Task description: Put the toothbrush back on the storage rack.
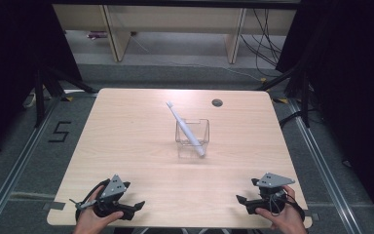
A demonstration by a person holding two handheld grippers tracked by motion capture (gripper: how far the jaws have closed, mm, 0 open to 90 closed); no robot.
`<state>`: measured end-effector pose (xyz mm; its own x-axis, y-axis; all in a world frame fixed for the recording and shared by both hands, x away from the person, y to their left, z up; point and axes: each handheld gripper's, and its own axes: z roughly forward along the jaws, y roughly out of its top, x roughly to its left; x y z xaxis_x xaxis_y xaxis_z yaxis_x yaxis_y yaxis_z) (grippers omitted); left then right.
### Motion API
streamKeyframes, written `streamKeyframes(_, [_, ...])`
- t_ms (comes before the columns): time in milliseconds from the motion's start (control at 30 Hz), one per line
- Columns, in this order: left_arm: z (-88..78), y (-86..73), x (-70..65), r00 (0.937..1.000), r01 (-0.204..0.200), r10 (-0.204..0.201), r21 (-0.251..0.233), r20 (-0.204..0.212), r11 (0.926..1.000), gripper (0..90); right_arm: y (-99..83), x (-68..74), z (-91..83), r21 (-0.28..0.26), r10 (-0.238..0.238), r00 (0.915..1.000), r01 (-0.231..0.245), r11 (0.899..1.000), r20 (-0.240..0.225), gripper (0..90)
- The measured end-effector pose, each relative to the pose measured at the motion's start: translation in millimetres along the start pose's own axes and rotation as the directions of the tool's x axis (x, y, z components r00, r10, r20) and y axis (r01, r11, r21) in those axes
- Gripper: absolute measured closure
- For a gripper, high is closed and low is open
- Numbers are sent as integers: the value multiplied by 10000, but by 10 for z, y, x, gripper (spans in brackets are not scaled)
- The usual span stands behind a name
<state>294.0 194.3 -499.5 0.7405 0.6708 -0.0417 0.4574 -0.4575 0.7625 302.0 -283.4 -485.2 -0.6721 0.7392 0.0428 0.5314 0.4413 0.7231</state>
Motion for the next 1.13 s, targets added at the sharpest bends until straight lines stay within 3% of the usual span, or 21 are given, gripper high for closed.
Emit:
streamKeyframes(100, [7, -2, 7, 10000, 18, -18, 72, -74, 10000, 147, -28, -25, 2, -39, -251, 9997, 251, 9997, 26, 168])
streamKeyframes(167, [8, 0, -1, 10000, 11, -11, 4, 24, 10000, 147, -48, -10, -12, 181, -43, 9997, 39, 9998, 223, 168])
streamKeyframes(200, [3, 1, -4, 10000, -2, 2, -18, 12, 10000, 147, -56, -24, -10, 185, -232, 9994, 228, 9996, 237, 167])
streamKeyframes(267, [2, 0, 1, 10000, 5, -5, 15, -4, 10000, 147, -68, -26, -11, 136, -183, 9996, 180, 9997, 213, 167])
streamKeyframes(300, [3, -2, 2, 10000, 13, -13, 22, -31, 10000, 147, -70, -2, -25, 265, 144, 9998, -147, 9995, 132, 167])
streamKeyframes(333, [1, -1, 4, 10000, -8, 8, 38, -40, 10000, 147, -75, -33, -19, 128, -342, 9992, 340, 9993, 208, 167])
streamKeyframes(400, [13, -1, -13, 9999, 166, -165, -124, 29, 9998, 147, -81, -43, -15, 207, -289, 9996, 289, 9994, 10, 167])
streamKeyframes(467, [13, -1, -14, 9999, 155, -154, -126, 30, 9998, 147, -97, -46, -16, 277, -333, 9993, 328, 9991, 172, 168])
streamKeyframes(500, [13, -2, -14, 9999, 155, -155, -117, 24, 9998, 147, -105, -27, -22, 350, -114, 9996, 105, 9993, 246, 168])
streamKeyframes(567, [13, -2, -16, 9999, 152, -152, -120, 34, 9998, 147, -111, -51, -30, 407, -346, 9990, 334, 9986, 294, 168])
streamKeyframes(600, [4, 0, -1, 10000, -37, 37, 30, -23, 10000, 147, -116, -53, -27, 394, -429, 9986, 416, 9984, 314, 168])
streamKeyframes(733, [10, 0, -15, 10000, 97, -97, -79, 25, 9999, 147, -133, -15, -30, 737, -53, 9998, 38, 9973, 204, 168])
streamKeyframes(800, [12, 0, -22, 9999, 142, -142, -121, 45, 9998, 147, -143, -22, -21, 695, -264, 9993, 245, 9973, 277, 169])
streamKeyframes(833, [4, 2, -6, 10000, -61, 62, 66, -60, 10000, 147, -143, -17, -21, 729, -194, 9995, 175, 9972, 251, 168])
streamKeyframes(867, [6, 2, -8, 10000, -39, 40, 41, -67, 10000, 147, -139, -44, -10, 545, -541, 9984, 531, 9971, 183, 167])
streamKeyframes(967, [6, 2, -8, 10000, -42, 42, 56, -78, 10000, 147, -137, -43, -17, 530, -507, 9986, 499, 9973, 141, 167])
streamKeyframes(1067, [9, 1, -20, 9999, 106, -106, -90, 9, 9999, 147, -140, -28, -37, 626, -166, 9994, 148, 9979, 290, 167])
streamKeyframes(1100, [10, 1, -21, 9999, 130, -130, -111, 23, 9999, 147, -139, -52, -29, 467, -517, 9982, 503, 9976, 291, 167])
streamKeyframes(1133, [10, 1, -21, 9999, 136, -136, -110, 20, 9998, 147, -138, -47, -35, 506, -445, 9984, 427, 9978, 336, 167])
